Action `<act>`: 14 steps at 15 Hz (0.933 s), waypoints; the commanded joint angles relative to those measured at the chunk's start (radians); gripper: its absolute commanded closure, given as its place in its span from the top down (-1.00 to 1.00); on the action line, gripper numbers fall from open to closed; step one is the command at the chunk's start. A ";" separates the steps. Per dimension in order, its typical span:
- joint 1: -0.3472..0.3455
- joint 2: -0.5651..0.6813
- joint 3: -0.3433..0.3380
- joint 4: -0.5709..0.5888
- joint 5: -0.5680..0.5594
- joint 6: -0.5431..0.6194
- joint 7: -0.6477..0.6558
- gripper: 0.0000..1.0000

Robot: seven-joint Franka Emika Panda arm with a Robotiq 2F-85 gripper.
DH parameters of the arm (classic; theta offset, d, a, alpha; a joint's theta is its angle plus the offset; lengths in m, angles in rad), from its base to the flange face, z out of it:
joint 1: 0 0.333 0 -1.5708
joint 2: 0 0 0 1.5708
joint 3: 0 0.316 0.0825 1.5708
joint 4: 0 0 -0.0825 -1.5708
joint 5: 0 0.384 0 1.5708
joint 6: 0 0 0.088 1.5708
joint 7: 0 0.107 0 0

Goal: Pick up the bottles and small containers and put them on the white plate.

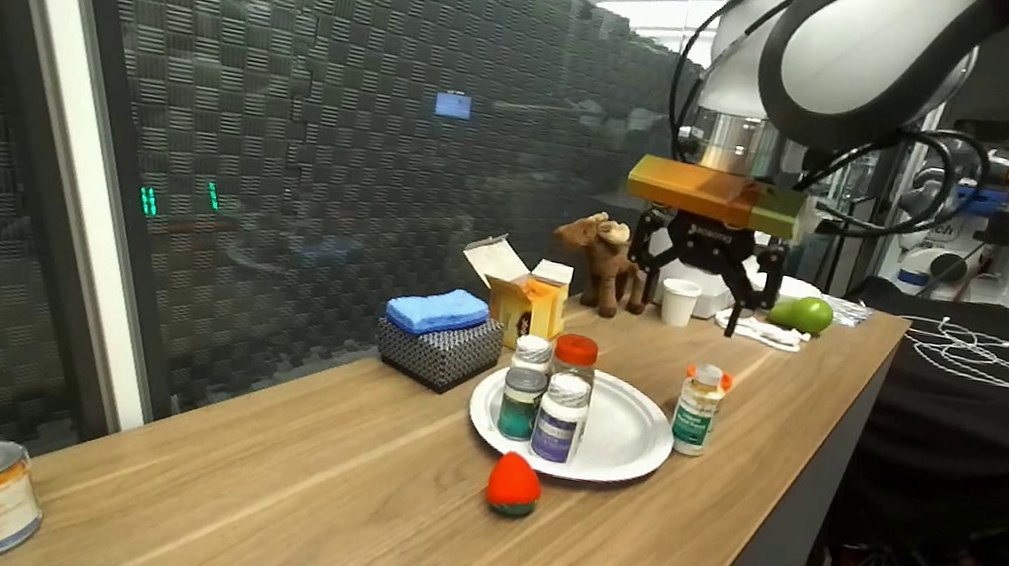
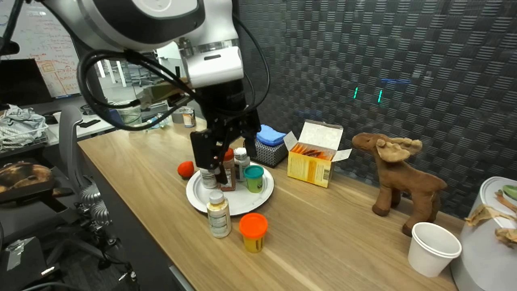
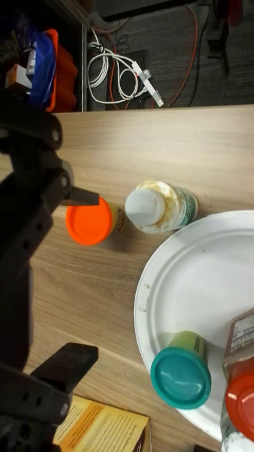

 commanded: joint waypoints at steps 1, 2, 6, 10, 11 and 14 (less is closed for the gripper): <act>-0.053 -0.068 0.025 -0.114 -0.013 0.083 0.007 1.00; -0.064 -0.065 0.025 -0.130 -0.019 0.097 0.002 1.00; -0.101 -0.046 0.019 -0.167 -0.012 0.157 -0.005 1.00; -0.127 -0.013 0.013 -0.163 0.009 0.209 -0.018 1.00; -0.130 -0.002 0.013 -0.155 0.017 0.219 -0.027 1.00; -0.131 0.033 0.014 -0.140 0.043 0.248 -0.047 1.00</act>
